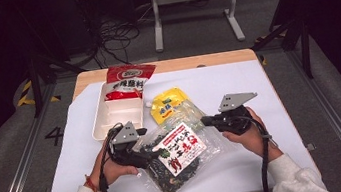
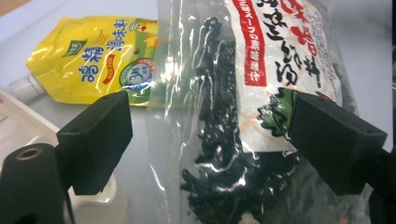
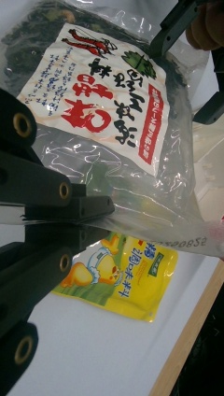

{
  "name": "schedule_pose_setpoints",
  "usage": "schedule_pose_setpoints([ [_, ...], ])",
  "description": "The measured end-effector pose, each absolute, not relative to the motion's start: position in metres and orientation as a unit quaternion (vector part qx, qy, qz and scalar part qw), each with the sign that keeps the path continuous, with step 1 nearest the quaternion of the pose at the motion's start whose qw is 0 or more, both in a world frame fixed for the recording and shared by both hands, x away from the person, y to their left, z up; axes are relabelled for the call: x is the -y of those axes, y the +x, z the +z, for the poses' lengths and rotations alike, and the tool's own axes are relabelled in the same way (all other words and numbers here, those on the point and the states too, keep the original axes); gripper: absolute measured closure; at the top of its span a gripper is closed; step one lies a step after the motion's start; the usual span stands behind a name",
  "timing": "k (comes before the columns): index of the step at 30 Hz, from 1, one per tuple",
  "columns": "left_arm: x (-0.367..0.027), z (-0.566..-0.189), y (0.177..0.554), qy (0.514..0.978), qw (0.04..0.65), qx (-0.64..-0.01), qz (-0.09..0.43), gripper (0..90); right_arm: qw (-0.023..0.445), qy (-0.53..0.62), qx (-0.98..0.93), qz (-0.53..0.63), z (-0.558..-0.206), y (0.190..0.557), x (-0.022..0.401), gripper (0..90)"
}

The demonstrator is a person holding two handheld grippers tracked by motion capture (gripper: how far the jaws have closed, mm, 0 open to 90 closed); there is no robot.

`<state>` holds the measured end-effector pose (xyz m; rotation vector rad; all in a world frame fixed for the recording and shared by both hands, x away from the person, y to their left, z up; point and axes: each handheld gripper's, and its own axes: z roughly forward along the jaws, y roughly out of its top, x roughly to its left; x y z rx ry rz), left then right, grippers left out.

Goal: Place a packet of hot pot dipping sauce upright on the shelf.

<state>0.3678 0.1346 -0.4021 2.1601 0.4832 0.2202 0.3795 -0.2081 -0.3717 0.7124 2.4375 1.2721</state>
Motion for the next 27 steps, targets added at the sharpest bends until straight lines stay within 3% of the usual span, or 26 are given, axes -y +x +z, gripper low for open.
schedule_pose_setpoints([
  [10,-0.131,-0.397,0.381,0.901,0.384,-0.196,0.042,16.7,0.185,0.209,-0.86,0.427,-0.352,0.384,0.175,88.7],
  [14,-0.136,-0.396,0.386,0.9,0.385,-0.203,0.036,19.3,0.206,0.188,-0.862,0.423,-0.343,0.382,0.16,88.8],
  [21,-0.143,-0.392,0.392,0.888,0.418,-0.19,0.012,14.1,0.229,0.13,-0.868,0.421,-0.324,0.377,0.133,89.1],
  [24,-0.143,-0.39,0.391,0.892,0.415,-0.179,0.011,22.1,0.237,0.113,-0.872,0.412,-0.319,0.377,0.125,89.0],
  [27,-0.146,-0.39,0.393,0.893,0.413,-0.18,0.016,39.7,0.24,0.102,-0.876,0.405,-0.315,0.377,0.119,88.8],
])
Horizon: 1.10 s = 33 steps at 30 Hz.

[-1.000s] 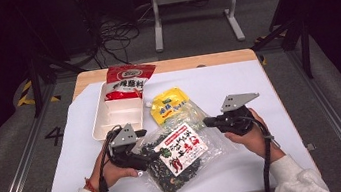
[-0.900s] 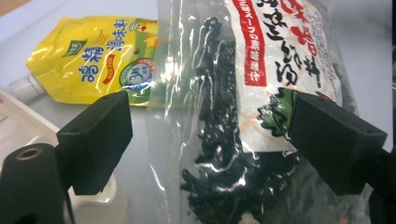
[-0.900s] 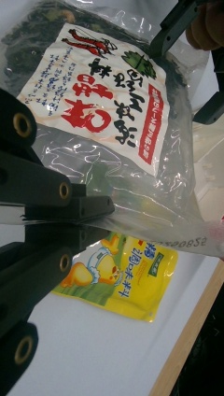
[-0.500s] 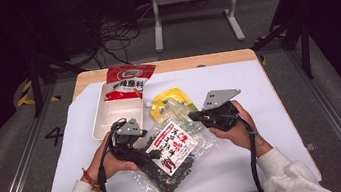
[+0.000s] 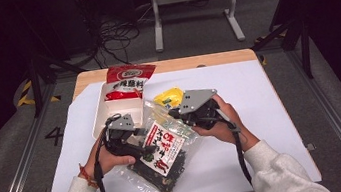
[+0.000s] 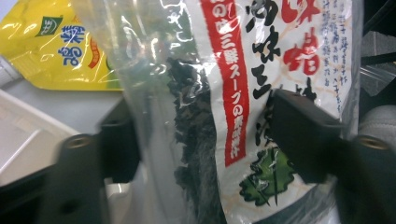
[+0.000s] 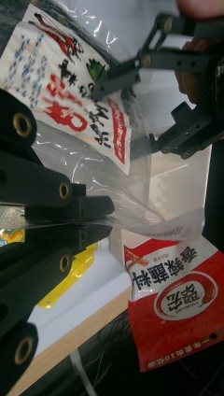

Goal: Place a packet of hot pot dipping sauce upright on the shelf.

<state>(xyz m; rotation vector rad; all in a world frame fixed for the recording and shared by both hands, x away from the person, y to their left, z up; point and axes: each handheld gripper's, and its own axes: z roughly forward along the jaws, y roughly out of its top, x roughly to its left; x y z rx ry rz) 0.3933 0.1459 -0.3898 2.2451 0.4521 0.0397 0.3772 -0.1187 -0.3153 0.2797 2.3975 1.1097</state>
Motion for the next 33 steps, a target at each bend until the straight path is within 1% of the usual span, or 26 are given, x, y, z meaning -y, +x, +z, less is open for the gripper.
schedule_pose_setpoints([
  [1,-0.149,-0.39,0.394,0.889,0.42,-0.183,0.013,49.0,0.241,0.097,-0.877,0.403,-0.314,0.377,0.117,88.8],
  [2,-0.149,-0.39,0.394,0.889,0.42,-0.183,0.013,55.8,0.241,0.097,-0.877,0.403,-0.314,0.377,0.117,88.8],
  [3,-0.153,-0.39,0.394,0.884,0.428,-0.188,0.013,60.1,0.248,0.092,-0.879,0.397,-0.312,0.376,0.114,88.3],
  [6,-0.157,-0.39,0.394,0.88,0.434,-0.192,0.013,73.5,0.248,0.09,-0.879,0.397,-0.311,0.376,0.113,87.4],
  [7,-0.159,-0.39,0.394,0.876,0.441,-0.196,0.013,73.5,0.249,0.089,-0.878,0.398,-0.31,0.376,0.112,86.9],
  [8,-0.161,-0.39,0.393,0.874,0.444,-0.198,0.013,78.9,0.253,0.087,-0.879,0.395,-0.309,0.375,0.112,86.7],
  [9,-0.163,-0.39,0.393,0.871,0.449,-0.2,0.015,78.9,0.253,0.087,-0.879,0.395,-0.309,0.375,0.112,86.7],
  [12,-0.167,-0.39,0.39,0.857,0.469,-0.213,0.016,85.0,0.263,0.092,-0.876,0.394,-0.307,0.373,0.111,83.9],
  [14,-0.169,-0.389,0.389,0.853,0.477,-0.211,0.014,86.2,0.266,0.094,-0.874,0.395,-0.306,0.372,0.112,79.8],
  [15,-0.17,-0.389,0.389,0.851,0.481,-0.212,0.014,86.4,0.264,0.098,-0.873,0.399,-0.305,0.371,0.113,81.8],
  [16,-0.171,-0.389,0.389,0.85,0.482,-0.209,0.007,86.2,0.26,0.098,-0.873,0.401,-0.305,0.371,0.114,85.2],
  [17,-0.171,-0.388,0.389,0.852,0.481,-0.207,0.01,83.2,0.255,0.09,-0.875,0.401,-0.304,0.369,0.114,88.9],
  [18,-0.17,-0.387,0.388,0.856,0.477,-0.199,0.023,80.5,0.256,0.087,-0.876,0.4,-0.304,0.368,0.113,89.3],
  [20,-0.165,-0.385,0.386,0.864,0.464,-0.193,0.043,61.0,0.263,0.074,-0.879,0.392,-0.302,0.365,0.111,89.5],
  [21,-0.163,-0.384,0.386,0.863,0.467,-0.19,0.04,52.4,0.259,0.072,-0.878,0.396,-0.3,0.365,0.112,89.5],
  [22,-0.161,-0.383,0.387,0.863,0.47,-0.183,0.034,49.9,0.255,0.071,-0.878,0.398,-0.298,0.365,0.112,89.5],
  [24,-0.157,-0.382,0.389,0.864,0.466,-0.188,0.033,40.1,0.252,0.062,-0.878,0.402,-0.295,0.363,0.111,89.5],
  [25,-0.156,-0.383,0.391,0.865,0.467,-0.182,0.015,37.8,0.256,0.059,-0.878,0.4,-0.295,0.362,0.109,89.5],
  [27,-0.153,-0.383,0.393,0.863,0.471,-0.181,0.006,32.5,0.257,0.053,-0.876,0.404,-0.295,0.361,0.107,89.5],
  [28,-0.151,-0.384,0.393,0.864,0.471,-0.176,-0.001,30.7,0.258,0.049,-0.876,0.405,-0.294,0.36,0.106,89.5],
  [30,-0.145,-0.385,0.392,0.872,0.461,-0.163,-0.008,31.2,0.261,0.044,-0.876,0.404,-0.295,0.361,0.103,89.5],
  [31,-0.144,-0.385,0.391,0.874,0.459,-0.157,-0.013,33.5,0.261,0.043,-0.876,0.404,-0.295,0.361,0.102,89.5],
  [32,-0.145,-0.384,0.391,0.875,0.459,-0.152,-0.012,40.3,0.261,0.045,-0.876,0.403,-0.296,0.361,0.102,89.5],
  [33,-0.146,-0.384,0.391,0.872,0.464,-0.156,-0.015,42.6,0.263,0.046,-0.876,0.401,-0.296,0.361,0.101,89.4],
])
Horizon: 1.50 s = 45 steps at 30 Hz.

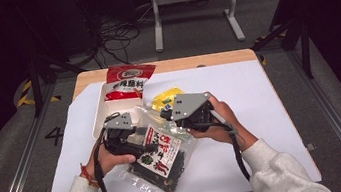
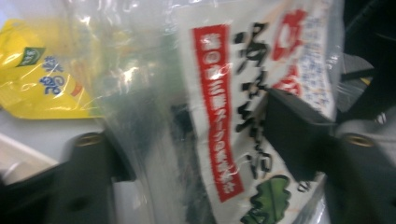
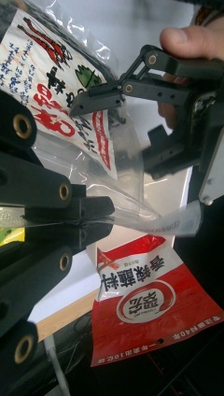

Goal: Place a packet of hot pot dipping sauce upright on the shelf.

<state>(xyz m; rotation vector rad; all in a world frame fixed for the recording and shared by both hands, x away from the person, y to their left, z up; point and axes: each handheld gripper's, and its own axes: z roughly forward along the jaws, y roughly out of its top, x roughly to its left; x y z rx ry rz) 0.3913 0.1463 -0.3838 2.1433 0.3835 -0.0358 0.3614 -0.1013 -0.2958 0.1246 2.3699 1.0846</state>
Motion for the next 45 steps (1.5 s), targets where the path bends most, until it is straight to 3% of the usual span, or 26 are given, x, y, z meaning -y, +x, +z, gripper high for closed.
schedule_pose_setpoints([
  [3,-0.156,-0.385,0.394,0.854,0.491,-0.167,-0.034,59.2,0.262,0.05,-0.873,0.408,-0.295,0.362,0.103,89.2],
  [6,-0.161,-0.387,0.392,0.845,0.505,-0.173,-0.039,67.9,0.265,0.055,-0.872,0.408,-0.296,0.361,0.103,87.9],
  [10,-0.166,-0.384,0.384,0.828,0.532,-0.174,-0.034,76.7,0.292,0.088,-0.863,0.403,-0.298,0.361,0.105,74.0],
  [11,-0.167,-0.382,0.382,0.822,0.54,-0.176,-0.034,78.5,0.293,0.095,-0.855,0.416,-0.296,0.359,0.111,64.3],
  [12,-0.168,-0.381,0.381,0.82,0.545,-0.173,-0.034,79.0,0.297,0.107,-0.847,0.427,-0.295,0.357,0.116,54.8],
  [17,-0.174,-0.376,0.376,0.803,0.567,-0.185,-0.012,79.8,0.287,0.145,-0.82,0.473,-0.295,0.338,0.154,44.5],
  [20,-0.176,-0.37,0.37,0.79,0.584,-0.187,0.01,80.2,0.278,0.171,-0.805,0.495,-0.306,0.323,0.192,43.0],
  [26,-0.173,-0.357,0.36,0.777,0.605,-0.173,0.032,80.5,0.239,0.264,-0.801,0.482,-0.365,0.304,0.263,39.8],
  [34,-0.176,-0.347,0.358,0.756,0.628,-0.173,0.058,80.5,0.225,0.303,-0.823,0.423,-0.405,0.304,0.281,34.7],
  [45,-0.193,-0.329,0.357,0.725,0.659,-0.172,0.105,80.4,0.213,0.31,-0.831,0.41,-0.421,0.306,0.28,32.7],
])
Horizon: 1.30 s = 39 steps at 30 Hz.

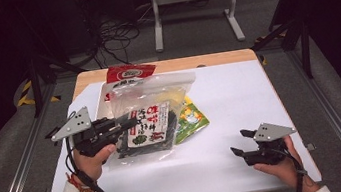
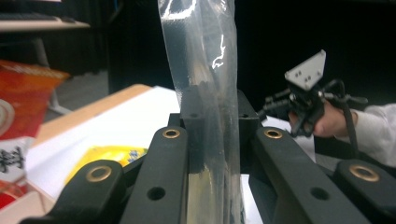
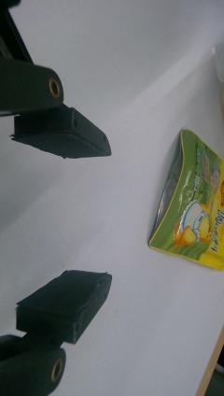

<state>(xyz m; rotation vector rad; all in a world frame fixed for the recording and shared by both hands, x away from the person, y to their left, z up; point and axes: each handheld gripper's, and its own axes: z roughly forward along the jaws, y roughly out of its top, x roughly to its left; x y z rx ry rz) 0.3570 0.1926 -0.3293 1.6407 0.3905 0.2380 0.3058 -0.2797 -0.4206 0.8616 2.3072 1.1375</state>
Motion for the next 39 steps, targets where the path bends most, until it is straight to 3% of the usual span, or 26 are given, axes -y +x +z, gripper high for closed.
schedule_pose_setpoints([
  [20,-0.234,-0.307,0.371,0.68,0.673,-0.204,0.209,80.2,0.203,0.311,-0.835,0.405,-0.427,0.311,0.272,32.1],
  [39,-0.248,-0.323,0.448,0.681,0.638,-0.249,0.259,80.0,0.198,0.303,-0.842,0.4,-0.434,0.312,0.271,31.8],
])
